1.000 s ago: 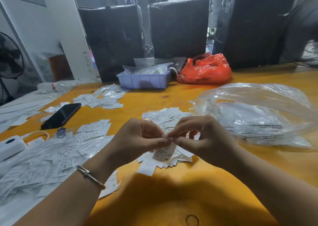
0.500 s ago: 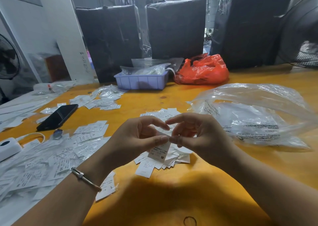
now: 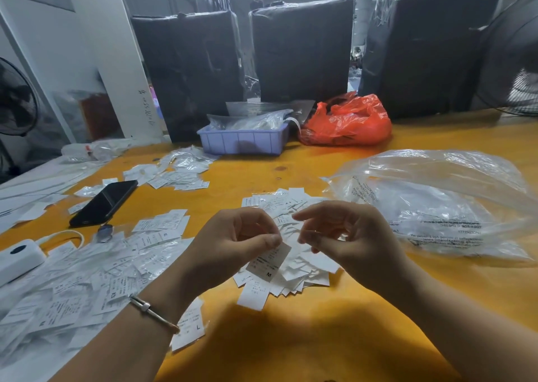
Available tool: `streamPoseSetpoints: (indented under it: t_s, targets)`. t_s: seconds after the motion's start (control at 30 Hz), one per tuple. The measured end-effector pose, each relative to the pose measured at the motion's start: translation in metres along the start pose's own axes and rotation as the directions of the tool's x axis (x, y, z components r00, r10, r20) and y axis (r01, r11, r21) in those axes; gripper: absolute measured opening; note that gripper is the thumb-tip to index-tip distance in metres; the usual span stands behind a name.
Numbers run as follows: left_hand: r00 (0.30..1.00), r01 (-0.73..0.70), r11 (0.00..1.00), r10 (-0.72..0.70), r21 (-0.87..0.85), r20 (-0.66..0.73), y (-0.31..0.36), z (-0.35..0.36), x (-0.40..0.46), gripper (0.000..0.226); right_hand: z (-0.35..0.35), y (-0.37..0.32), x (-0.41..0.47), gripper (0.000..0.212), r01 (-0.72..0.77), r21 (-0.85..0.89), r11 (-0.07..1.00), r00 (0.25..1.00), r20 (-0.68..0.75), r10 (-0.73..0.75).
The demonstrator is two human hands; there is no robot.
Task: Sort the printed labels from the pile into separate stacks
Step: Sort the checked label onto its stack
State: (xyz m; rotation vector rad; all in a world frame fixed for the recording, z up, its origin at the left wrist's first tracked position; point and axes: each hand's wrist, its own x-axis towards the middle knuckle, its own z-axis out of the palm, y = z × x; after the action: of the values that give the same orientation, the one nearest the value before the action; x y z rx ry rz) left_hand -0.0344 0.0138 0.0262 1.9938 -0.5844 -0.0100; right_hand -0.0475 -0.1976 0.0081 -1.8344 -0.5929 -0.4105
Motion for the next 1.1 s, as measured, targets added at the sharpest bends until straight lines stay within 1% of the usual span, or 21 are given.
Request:
streamPoseSetpoints:
  t_s: [0.1,0.13,0.27,0.37,0.43,0.5,0.53,0.6,0.67,0.77,0.83,0.9,0.93,0.97,1.03,1.07,1.1]
  targets:
    - [0.999,0.031,1.000,-0.031,0.001,-0.045,-0.002,-0.002,0.001,0.008,-0.003,0.005,0.001,0.024,-0.036,-0.019,0.999,0.998,-0.052,0.035]
    - [0.997,0.041,0.999,-0.040,0.007,-0.062,-0.003,-0.003,0.002,0.011,-0.004,0.007,0.002,0.023,-0.055,-0.045,0.997,0.997,-0.057,0.052]
    - [0.990,0.089,0.995,-0.083,0.050,-0.112,-0.009,-0.007,0.005,0.014,-0.009,0.016,0.004,0.019,-0.118,-0.227,0.967,0.991,-0.091,0.100]
    - [0.979,0.141,0.978,-0.115,0.155,-0.166,-0.017,-0.014,0.007,0.014,-0.015,0.021,0.007,0.018,-0.155,-0.386,0.910,0.982,-0.165,0.098]
    - [0.963,0.200,0.954,-0.149,0.225,-0.225,-0.022,-0.019,0.007,0.011,-0.019,0.023,0.009,0.019,-0.199,-0.458,0.866,0.975,-0.184,0.127]
    - [0.936,0.291,0.898,-0.195,0.330,-0.294,-0.030,-0.025,0.006,0.014,-0.022,0.025,0.011,0.021,-0.243,-0.488,0.839,0.968,-0.175,0.178]
    - [0.920,0.344,0.846,-0.215,0.407,-0.328,-0.033,-0.028,0.006,0.017,-0.023,0.026,0.012,0.021,-0.254,-0.497,0.830,0.966,-0.179,0.188]
    - [0.890,0.430,0.722,-0.240,0.542,-0.387,-0.038,-0.035,0.005,0.019,-0.026,0.026,0.013,0.022,-0.251,-0.521,0.816,0.963,-0.221,0.155]
    - [0.870,0.482,0.642,-0.268,0.596,-0.415,-0.041,-0.039,0.003,0.019,-0.030,0.025,0.014,0.022,-0.246,-0.548,0.800,0.955,-0.279,0.103]
    - [0.850,0.524,0.594,-0.320,0.610,-0.419,-0.039,-0.038,0.004,0.012,-0.037,0.024,0.015,0.024,-0.271,-0.598,0.754,0.943,-0.323,0.082]
    - [0.854,0.518,0.570,-0.312,0.638,-0.415,-0.036,-0.036,0.007,0.007,-0.041,0.025,0.016,0.024,-0.309,-0.639,0.704,0.934,-0.343,0.099]
    - [0.878,0.478,0.572,-0.280,0.667,-0.389,-0.036,-0.033,0.008,0.006,-0.046,0.027,0.018,0.023,-0.373,-0.693,0.617,0.919,-0.367,0.144]
    - [0.899,0.435,0.600,-0.255,0.671,-0.356,-0.036,-0.031,0.008,0.008,-0.048,0.028,0.018,0.025,-0.411,-0.724,0.554,0.908,-0.376,0.184]
    - [0.925,0.375,0.650,-0.218,0.661,-0.311,-0.035,-0.028,0.008,0.012,-0.049,0.029,0.019,0.027,-0.449,-0.749,0.487,0.893,-0.386,0.229]
    - [0.972,0.222,0.775,-0.127,0.592,-0.198,-0.030,-0.019,0.007,0.019,-0.051,0.030,0.022,0.031,-0.518,-0.774,0.365,0.851,-0.422,0.313]
    - [0.989,0.139,0.820,-0.080,0.556,-0.128,-0.027,-0.014,0.007,0.023,-0.051,0.031,0.022,0.034,-0.543,-0.775,0.324,0.829,-0.433,0.354]
    - [0.998,0.054,0.844,-0.035,0.534,-0.046,-0.024,-0.008,0.007,0.029,-0.052,0.033,0.022,0.039,-0.563,-0.771,0.298,0.807,-0.435,0.399]
